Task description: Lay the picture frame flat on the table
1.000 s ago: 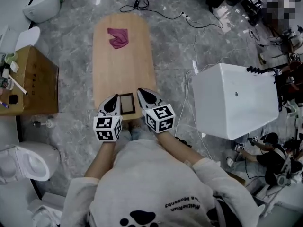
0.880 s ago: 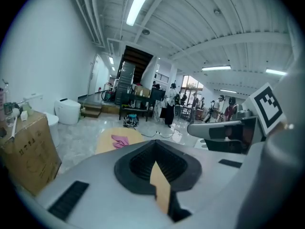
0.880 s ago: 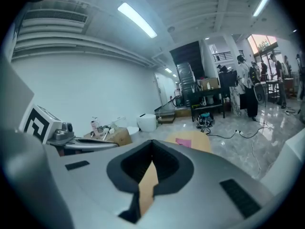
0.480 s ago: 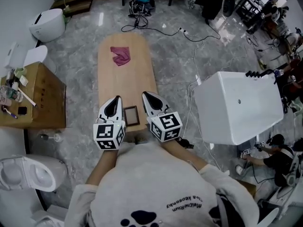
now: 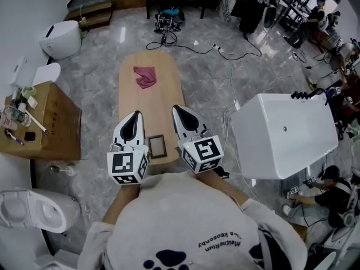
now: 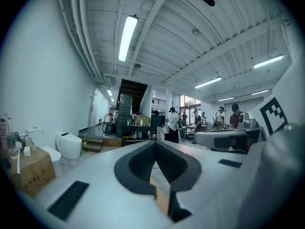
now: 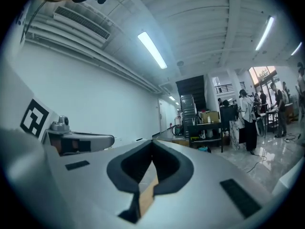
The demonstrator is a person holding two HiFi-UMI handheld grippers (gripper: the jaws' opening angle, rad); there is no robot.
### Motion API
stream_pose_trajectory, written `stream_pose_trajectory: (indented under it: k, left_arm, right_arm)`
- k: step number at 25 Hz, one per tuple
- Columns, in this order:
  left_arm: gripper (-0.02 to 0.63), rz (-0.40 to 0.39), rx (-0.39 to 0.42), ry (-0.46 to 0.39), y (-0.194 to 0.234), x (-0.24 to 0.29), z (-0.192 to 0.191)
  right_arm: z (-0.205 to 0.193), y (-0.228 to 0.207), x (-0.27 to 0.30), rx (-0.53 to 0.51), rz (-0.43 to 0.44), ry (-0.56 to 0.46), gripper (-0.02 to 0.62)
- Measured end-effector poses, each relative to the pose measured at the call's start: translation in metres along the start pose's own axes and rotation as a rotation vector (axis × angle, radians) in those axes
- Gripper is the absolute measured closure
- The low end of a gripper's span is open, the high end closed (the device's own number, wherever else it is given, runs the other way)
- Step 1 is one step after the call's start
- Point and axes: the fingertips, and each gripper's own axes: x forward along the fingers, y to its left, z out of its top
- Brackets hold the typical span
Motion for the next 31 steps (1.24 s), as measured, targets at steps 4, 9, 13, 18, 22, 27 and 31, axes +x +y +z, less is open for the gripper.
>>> stream_pose_trajectory:
  k: [4,9,13,18,22,27,31]
  left_arm:
    - [0.597,0.017,0.013,-0.028,-0.001,-0.002,0.012]
    - [0.597,0.026,0.035,-0.039,-0.003,-0.006,0.016]
    - [0.597,0.026,0.037,-0.033,-0.006,-0.006,0.014]
    - [0.597,0.027,0.041,-0.028,-0.008,-0.006,0.013]
    - [0.597,0.024,0.046,-0.026,-0.010,-0.006,0.011]
    - [0.597,0.022,0.061,-0.026,-0.013,-0.005,0.012]
    - [0.597,0.019,0.057,-0.020,-0.015,-0.001,0.011]
  right_arm:
    - [0.016,0.004,-0.002,-0.032,0.005,-0.033,0.584]
    - [0.015,0.007,-0.003,-0.045,0.004,-0.027,0.585]
    - [0.013,0.007,-0.005,-0.042,0.006,-0.026,0.584]
    - [0.011,0.003,-0.007,-0.038,0.002,-0.021,0.584]
    - [0.010,0.002,-0.008,-0.033,0.004,-0.024,0.584]
    - [0.010,0.001,-0.010,-0.031,0.006,-0.025,0.585]
    - [0.009,-0.003,-0.010,-0.034,0.004,-0.020,0.585]
